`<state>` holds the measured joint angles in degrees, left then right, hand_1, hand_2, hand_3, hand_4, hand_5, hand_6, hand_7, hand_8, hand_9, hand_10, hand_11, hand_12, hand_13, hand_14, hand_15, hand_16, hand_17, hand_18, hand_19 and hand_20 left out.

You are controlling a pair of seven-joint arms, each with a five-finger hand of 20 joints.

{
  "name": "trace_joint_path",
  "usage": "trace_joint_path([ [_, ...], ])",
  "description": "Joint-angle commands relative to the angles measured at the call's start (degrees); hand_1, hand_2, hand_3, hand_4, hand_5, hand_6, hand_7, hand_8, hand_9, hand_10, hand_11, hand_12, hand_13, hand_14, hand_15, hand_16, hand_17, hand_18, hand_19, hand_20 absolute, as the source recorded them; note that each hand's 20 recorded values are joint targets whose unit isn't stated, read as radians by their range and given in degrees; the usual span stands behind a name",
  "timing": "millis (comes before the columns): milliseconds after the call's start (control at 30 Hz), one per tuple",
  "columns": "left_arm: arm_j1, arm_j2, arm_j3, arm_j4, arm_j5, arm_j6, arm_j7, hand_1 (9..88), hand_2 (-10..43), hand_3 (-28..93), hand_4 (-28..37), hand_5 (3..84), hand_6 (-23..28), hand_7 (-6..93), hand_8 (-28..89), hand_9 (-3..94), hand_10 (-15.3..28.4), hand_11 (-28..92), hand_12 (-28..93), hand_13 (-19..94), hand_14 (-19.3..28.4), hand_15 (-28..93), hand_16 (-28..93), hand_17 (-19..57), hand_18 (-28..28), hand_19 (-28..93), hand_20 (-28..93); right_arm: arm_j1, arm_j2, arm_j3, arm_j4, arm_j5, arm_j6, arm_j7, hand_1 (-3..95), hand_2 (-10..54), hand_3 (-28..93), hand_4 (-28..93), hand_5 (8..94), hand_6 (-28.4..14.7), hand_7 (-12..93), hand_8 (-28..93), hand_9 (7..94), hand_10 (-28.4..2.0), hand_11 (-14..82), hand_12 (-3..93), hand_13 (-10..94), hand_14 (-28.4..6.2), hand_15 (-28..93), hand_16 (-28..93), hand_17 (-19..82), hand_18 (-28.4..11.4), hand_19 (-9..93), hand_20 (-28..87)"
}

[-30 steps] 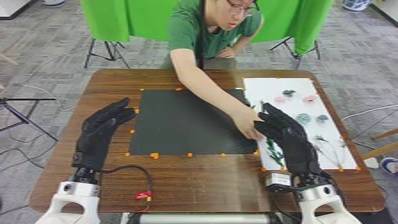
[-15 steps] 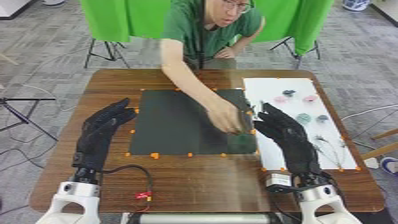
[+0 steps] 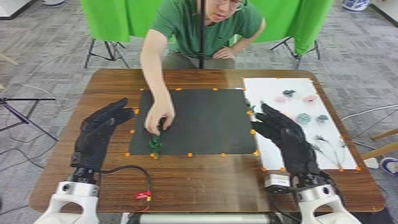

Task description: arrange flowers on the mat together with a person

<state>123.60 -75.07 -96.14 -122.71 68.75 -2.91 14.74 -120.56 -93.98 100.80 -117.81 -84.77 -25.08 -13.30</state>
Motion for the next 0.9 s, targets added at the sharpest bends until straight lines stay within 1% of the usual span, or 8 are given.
trace_joint_path([
  [33,0.9,-0.71,-0.33,0.31,0.37,-0.40,-1.12,29.8,-9.0,63,-17.2,45.5,3.5,11.6,-6,45.2,13.2,18,14,37,17.0,14,4,5.9,12.2,8,18,-0.4,-0.5,-0.4,0.0,-0.2,-1.7,-0.1,12.2,-9.5,76,-19,39.4,-2.6,8,-7,41.4,-14.8,4.5,14.9,37,-16.9,11,23,16,-18.1,12,25],
  [167,1.1,-0.74,-0.48,0.21,0.37,-0.30,-1.11,29.5,-9.1,63,-17.2,45.4,3.4,11.7,-6,45.2,13.0,18,14,37,17.1,15,5,5.4,12.6,9,18,-0.3,-0.4,-0.4,0.1,-0.3,-1.7,-0.3,12.2,-9.5,76,-19,39.4,-2.6,8,-7,41.3,-14.8,4.6,14.9,37,-17.1,11,23,16,-18.1,12,25],
  [300,1.0,-0.83,-0.61,0.08,0.57,-0.23,-1.77,29.5,-8.9,63,-17.4,45.4,3.4,11.7,-6,45.2,13.0,17,14,37,17.1,15,5,5.4,12.5,8,18,-0.1,-0.3,-0.4,0.3,0.2,-2.3,-0.3,12.3,-9.5,76,-19,39.3,-2.6,8,-7,41.4,-14.8,4.5,14.8,37,-17.2,11,23,17,-17.9,11,24],
  [500,1.2,-1.01,-0.70,0.21,0.51,-0.63,-2.01,29.3,-8.6,63,-17.5,45.3,3.4,11.8,-6,45.1,12.8,18,14,36,17.3,15,5,4.5,13.1,9,18,0.4,-0.1,-0.5,0.7,0.2,-2.7,-0.3,12.2,-9.5,76,-20,38.5,-2.7,8,-7,41.1,-14.8,4.6,14.9,37,-17.2,11,23,19,-18.0,9,22],
  [533,0.9,-0.92,-0.72,0.28,0.51,-0.87,-2.37,29.2,-8.7,63,-17.5,45.3,3.4,11.8,-6,45.1,12.8,18,14,36,17.2,15,5,4.5,13.1,9,18,0.2,-0.2,-0.4,0.6,0.1,-2.7,-0.4,12.2,-9.5,76,-20,38.4,-2.7,8,-7,41.2,-14.8,4.5,14.9,37,-17.2,11,23,19,-18.0,9,22],
  [700,0.6,-0.84,-0.66,0.37,0.57,-0.74,-2.16,29.3,-8.5,62,-17.8,45.3,3.4,11.7,-6,45.1,12.9,18,14,36,17.3,15,5,4.4,13.1,9,18,0.4,0.1,-0.5,0.7,0.0,-3.2,-0.4,13.5,-9.5,76,-20,38.2,-2.8,8,-7,41.0,-14.7,4.5,15.0,38,-17.0,11,23,20,-18.0,7,21],
  [800,0.8,-0.82,-0.47,0.13,0.50,-0.23,-2.90,29.2,-8.5,62,-17.9,45.2,3.4,11.7,-6,45.0,12.8,18,14,35,17.3,16,5,4.3,13.1,9,18,0.6,0.0,-0.6,0.8,0.0,-3.1,-0.5,13.7,-9.5,76,-20,38.1,-2.9,8,-7,41.0,-14.7,4.5,15.0,38,-17.1,11,22,20,-17.9,6,21],
  [900,1.0,-0.76,-0.40,0.01,0.53,-0.78,-3.19,29.1,-8.3,62,-18.0,45.2,3.4,11.7,-6,44.9,12.7,18,14,35,17.2,16,5,3.5,13.6,10,19,0.5,-0.2,-0.5,0.8,-0.4,-3.4,-0.5,14.0,-9.5,76,-21,38.1,-2.9,8,-7,41.0,-14.7,4.5,15.1,38,-17.1,11,22,20,-18.1,6,21],
])
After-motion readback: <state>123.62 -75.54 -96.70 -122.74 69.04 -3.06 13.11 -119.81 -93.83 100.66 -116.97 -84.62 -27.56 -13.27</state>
